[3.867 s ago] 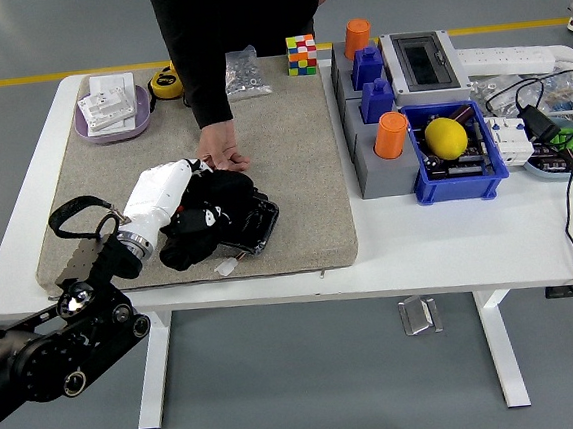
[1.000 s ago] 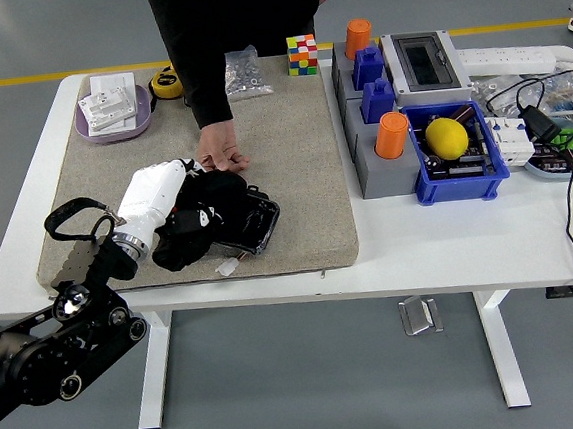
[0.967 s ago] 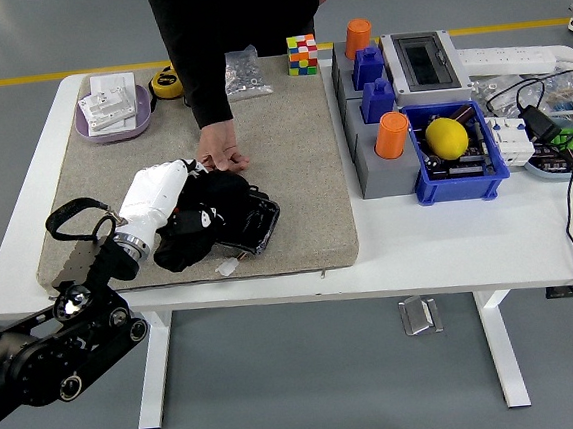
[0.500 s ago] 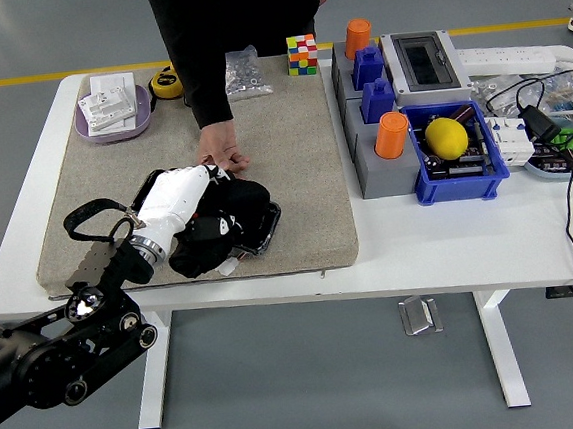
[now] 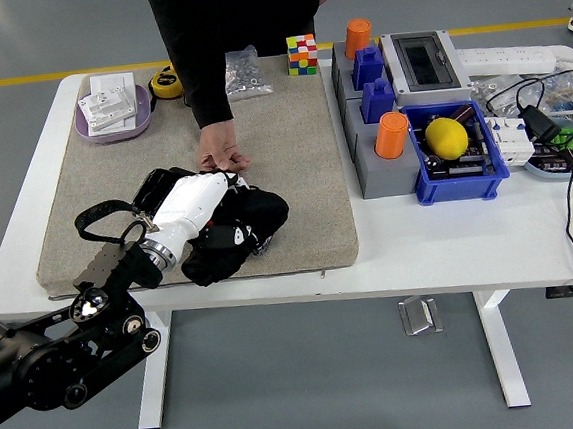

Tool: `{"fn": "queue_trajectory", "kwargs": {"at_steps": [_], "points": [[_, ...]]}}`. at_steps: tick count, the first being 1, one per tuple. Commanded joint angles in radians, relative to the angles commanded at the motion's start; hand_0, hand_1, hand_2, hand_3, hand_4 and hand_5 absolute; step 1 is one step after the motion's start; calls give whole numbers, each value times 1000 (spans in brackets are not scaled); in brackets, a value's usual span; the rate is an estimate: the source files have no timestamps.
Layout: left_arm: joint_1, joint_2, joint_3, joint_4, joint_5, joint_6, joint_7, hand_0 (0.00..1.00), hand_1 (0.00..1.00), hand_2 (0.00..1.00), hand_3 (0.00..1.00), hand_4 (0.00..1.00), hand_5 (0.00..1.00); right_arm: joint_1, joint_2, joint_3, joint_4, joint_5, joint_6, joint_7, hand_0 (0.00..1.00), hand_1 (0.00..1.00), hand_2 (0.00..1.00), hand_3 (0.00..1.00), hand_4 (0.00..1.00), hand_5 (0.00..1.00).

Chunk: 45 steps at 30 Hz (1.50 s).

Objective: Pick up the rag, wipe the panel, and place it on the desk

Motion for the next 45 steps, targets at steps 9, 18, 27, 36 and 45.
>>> {"fn": "queue_trajectory", "kwargs": {"at_steps": [9, 18, 27, 36, 45], "points": [[11, -9, -24, 18, -2, 21, 20, 208, 158, 483, 375, 399, 2, -1, 3, 3, 1, -2, -1, 2, 692, 578, 649, 581, 998, 543], [21, -11, -64, 75, 58, 45, 51, 208, 158, 483, 377, 403, 2, -3, 4, 5, 2, -4, -3, 3, 691, 578, 649, 581, 998, 544], [29, 4, -106, 125, 97, 71, 78, 209, 159, 483, 378, 405, 2, -5, 7, 11, 3, -8, -5, 4, 691, 578, 649, 581, 998, 543], [38, 21, -138, 164, 102, 75, 80, 211, 162, 488, 384, 415, 2, -8, 8, 12, 3, -10, -5, 4, 692, 578, 649, 581, 998, 544], [42, 36, -181, 201, 125, 78, 84, 210, 162, 487, 385, 420, 2, -9, 10, 16, 4, -12, -6, 4, 692, 578, 649, 582, 998, 544]]}}
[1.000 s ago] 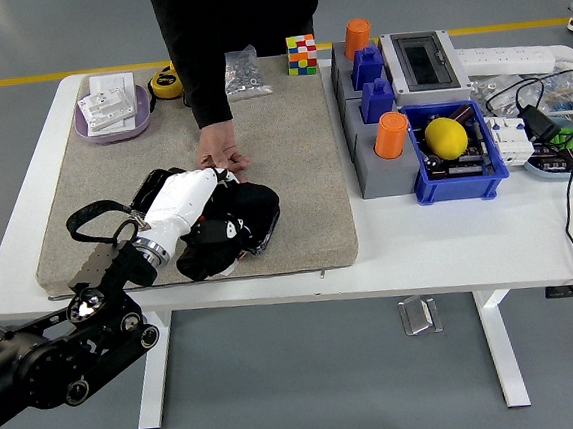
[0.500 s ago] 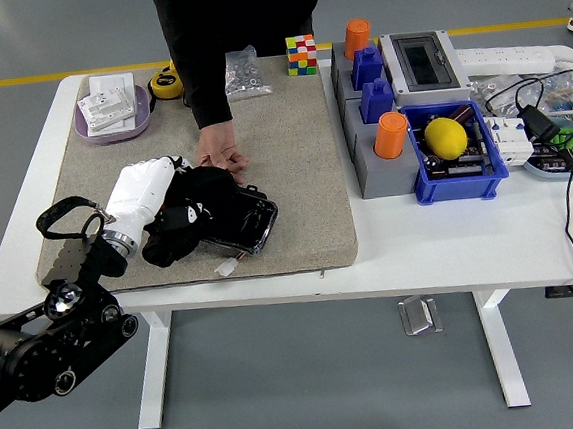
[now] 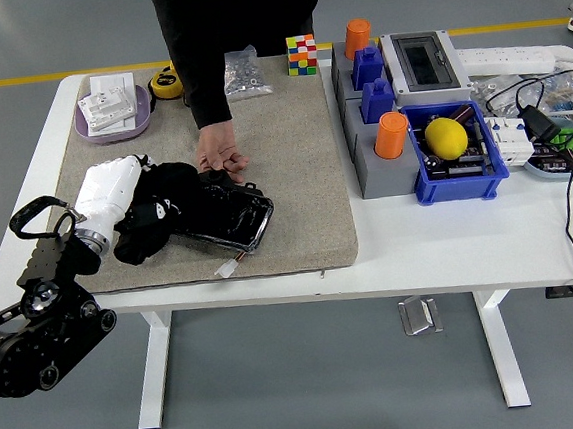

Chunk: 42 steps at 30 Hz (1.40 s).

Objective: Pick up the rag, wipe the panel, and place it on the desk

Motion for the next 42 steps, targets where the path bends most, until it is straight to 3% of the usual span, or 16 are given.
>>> {"fn": "queue_trajectory", "kwargs": {"at_steps": [30, 42], "points": [[26, 34, -171, 111, 31, 11, -16, 208, 163, 486, 387, 441, 2, 4, 1, 9, 1, -3, -1, -2, 691, 578, 649, 583, 998, 546], [10, 12, -179, 284, -86, 68, -122, 210, 202, 486, 400, 456, 2, 10, 1, 9, 3, -5, -1, -6, 691, 578, 649, 583, 998, 546]]}}
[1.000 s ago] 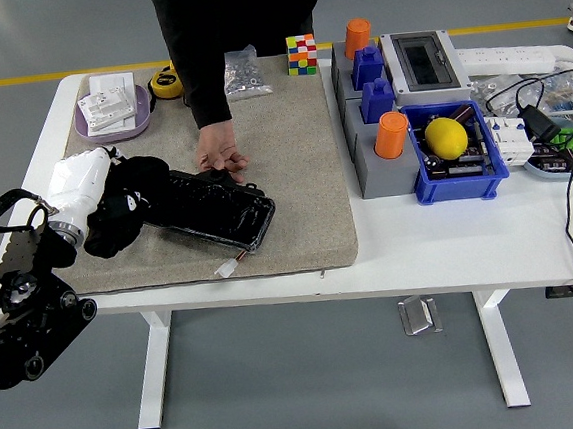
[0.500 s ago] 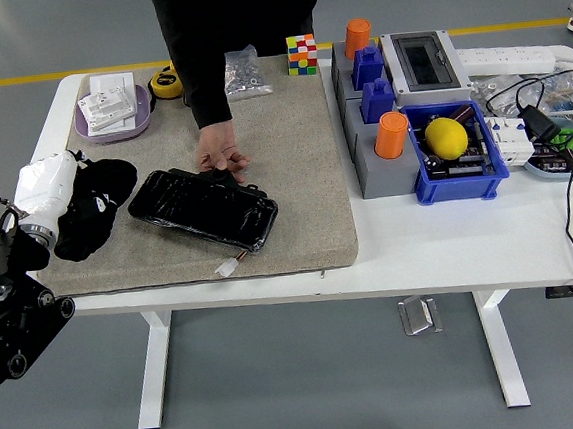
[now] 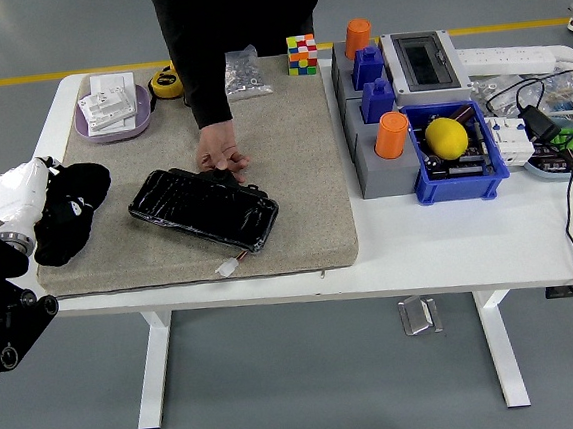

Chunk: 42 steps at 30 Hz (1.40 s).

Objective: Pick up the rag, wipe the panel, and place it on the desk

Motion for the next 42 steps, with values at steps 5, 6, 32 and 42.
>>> {"fn": "queue_trajectory", "kwargs": {"at_steps": [5, 6, 32, 42], "points": [[2, -10, 7, 33, -26, 8, -19, 230, 287, 507, 484, 513, 2, 1, 1, 0, 1, 0, -1, 0, 688, 578, 649, 583, 998, 547], [2, -12, 6, 36, -25, 7, -19, 230, 287, 507, 484, 513, 2, 1, 1, 0, 0, 0, -1, -1, 688, 578, 649, 583, 998, 547], [17, -3, -23, 17, -33, -60, 2, 305, 682, 733, 599, 833, 388, -3, 6, 4, 0, -9, -3, -3, 689, 578, 649, 581, 998, 547], [35, 15, -45, -54, -44, -77, 6, 314, 683, 742, 722, 881, 527, -8, 9, 8, -1, -13, -3, -1, 688, 578, 649, 580, 998, 545]]}}
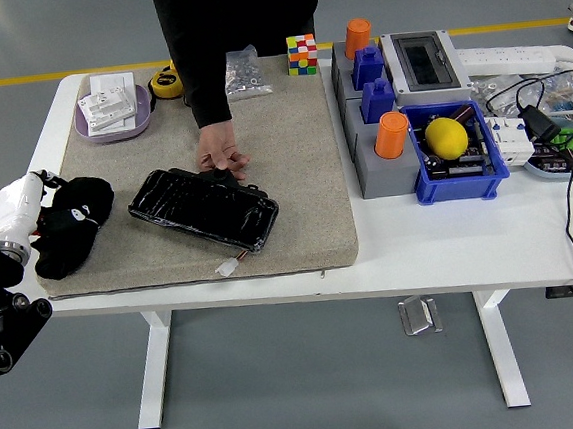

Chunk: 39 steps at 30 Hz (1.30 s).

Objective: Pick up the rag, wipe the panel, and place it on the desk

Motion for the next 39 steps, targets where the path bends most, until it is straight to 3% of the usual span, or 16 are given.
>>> {"fn": "queue_trajectory", "kwargs": {"at_steps": [10, 11, 12, 17, 18, 23, 24, 27, 29, 30, 35, 36, 39], "points": [[5, 19, -11, -30, -1, -18, 16, 313, 675, 745, 718, 880, 522, -2, 0, 2, -1, -3, 0, 0, 688, 578, 649, 578, 998, 538], [7, 22, -13, -37, -6, -22, 17, 313, 675, 745, 718, 880, 522, -3, 0, 3, -1, -3, 0, 0, 688, 578, 649, 578, 998, 538], [10, 24, -18, -46, -6, -25, 18, 317, 680, 757, 735, 891, 586, -4, 1, 4, -2, -4, 0, 0, 689, 577, 649, 577, 998, 533], [22, 31, -63, -109, -16, -30, 12, 317, 680, 757, 735, 891, 586, -4, 1, 7, -3, -5, 0, 0, 689, 577, 649, 577, 998, 533], [23, 32, -70, -122, -17, -30, 10, 316, 678, 758, 738, 932, 734, -4, 1, 7, -3, -6, -1, 0, 688, 577, 649, 576, 998, 529], [34, 38, -109, -178, -36, -33, -5, 316, 678, 758, 738, 932, 734, -2, 3, 12, -2, -8, -2, 1, 688, 577, 649, 576, 998, 529], [37, 39, -117, -185, -44, -35, -7, 323, 701, 766, 750, 976, 881, -2, 3, 12, -3, -8, -2, 1, 688, 577, 649, 576, 998, 528], [50, 43, -149, -218, -65, -36, -20, 323, 701, 766, 750, 976, 881, -2, 4, 15, -3, -9, -1, 1, 688, 577, 649, 576, 998, 528], [63, 48, -171, -242, -98, -32, -38, 323, 701, 766, 750, 976, 881, -2, 4, 16, -3, -9, -2, 1, 688, 577, 649, 576, 998, 528], [72, 51, -182, -254, -125, -28, -53, 395, 725, 757, 747, 992, 948, -2, 4, 17, -3, -9, -2, 1, 688, 578, 649, 576, 998, 527], [115, 56, -248, -311, -223, -12, -115, 395, 725, 757, 747, 992, 948, -3, 6, 24, -3, -11, -3, 0, 688, 578, 649, 576, 998, 527], [126, 57, -264, -327, -250, -9, -133, 449, 696, 731, 739, 971, 977, -4, 6, 26, -3, -12, -3, 0, 687, 577, 649, 576, 998, 527], [146, 59, -290, -370, -356, -8, -198, 449, 696, 731, 739, 971, 977, -5, 7, 29, -3, -14, -4, 0, 687, 577, 649, 576, 998, 527]]}}
